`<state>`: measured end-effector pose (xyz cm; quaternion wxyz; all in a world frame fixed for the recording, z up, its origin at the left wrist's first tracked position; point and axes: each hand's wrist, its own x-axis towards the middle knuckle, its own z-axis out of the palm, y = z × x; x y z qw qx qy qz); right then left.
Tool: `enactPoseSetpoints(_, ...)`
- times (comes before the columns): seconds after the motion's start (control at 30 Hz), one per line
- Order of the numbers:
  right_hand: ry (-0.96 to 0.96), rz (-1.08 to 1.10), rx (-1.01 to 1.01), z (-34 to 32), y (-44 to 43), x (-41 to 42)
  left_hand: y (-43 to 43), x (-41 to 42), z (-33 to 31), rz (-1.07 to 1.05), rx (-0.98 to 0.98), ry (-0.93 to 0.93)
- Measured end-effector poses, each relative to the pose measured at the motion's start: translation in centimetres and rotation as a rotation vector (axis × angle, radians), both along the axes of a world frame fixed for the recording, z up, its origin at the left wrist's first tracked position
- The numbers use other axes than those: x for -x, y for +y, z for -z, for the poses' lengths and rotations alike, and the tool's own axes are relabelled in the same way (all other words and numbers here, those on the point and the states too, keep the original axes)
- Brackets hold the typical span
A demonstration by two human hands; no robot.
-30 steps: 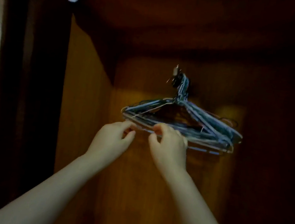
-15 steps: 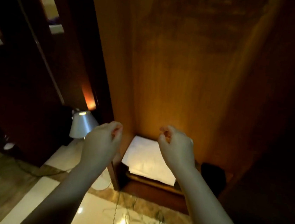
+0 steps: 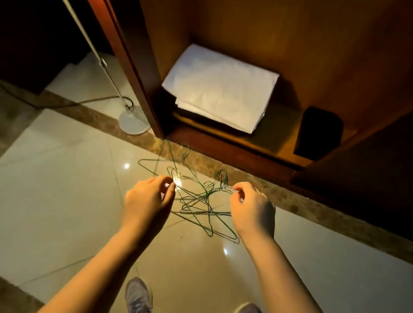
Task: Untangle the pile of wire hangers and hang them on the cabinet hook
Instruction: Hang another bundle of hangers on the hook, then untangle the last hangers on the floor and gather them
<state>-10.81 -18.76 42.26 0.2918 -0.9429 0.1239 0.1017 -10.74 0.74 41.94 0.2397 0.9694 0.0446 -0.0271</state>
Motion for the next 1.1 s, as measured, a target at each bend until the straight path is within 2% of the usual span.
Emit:
enactPoseSetpoints(0.13, 0.071, 0.027, 0.031, 12.3, -0.1, 0.4, -0.1, 0.0, 12.7, 0.034, -0.017, 0.011)
enactPoseSetpoints(0.23, 0.100, 0.015, 0.052, 22.3, 0.4, -0.2, 1.1, -1.3, 22.3, 0.087, -0.102, 0.018)
enactPoseSetpoints(0.4, 0.086, -0.019, 0.080, 38.1, 1.7, -2.5, 3.2, -4.3, 36.3, 0.464, -0.387, 0.016)
enactPoseSetpoints(0.53, 0.103, -0.119, 0.172, 47.2, 2.4, -3.8, 4.9, -6.0, 43.2, 0.568, -0.415, -0.046)
enactPoseSetpoints(0.63, 0.155, -0.184, 0.221, 50.1, 2.8, -4.4, 5.9, -6.1, 46.0, 0.533, -0.397, 0.005)
enactPoseSetpoints(0.73, 0.185, -0.196, 0.215, 50.9, 3.5, -4.7, 6.4, -5.7, 46.8, 0.412, -0.330, 0.097)
enactPoseSetpoints(0.83, 0.218, -0.191, 0.210, 52.1, 3.9, -5.3, 7.0, -5.2, 47.8, 0.343, -0.271, 0.107)
enactPoseSetpoints(1.0, 0.257, -0.172, 0.196, 55.5, 4.1, -6.2, 7.4, -4.4, 50.0, 0.514, -0.336, 0.105)
enactPoseSetpoints(1.1, 0.310, -0.120, 0.151, 56.3, 4.4, -6.1, 7.1, -4.0, 49.8, 0.523, -0.319, 0.101)
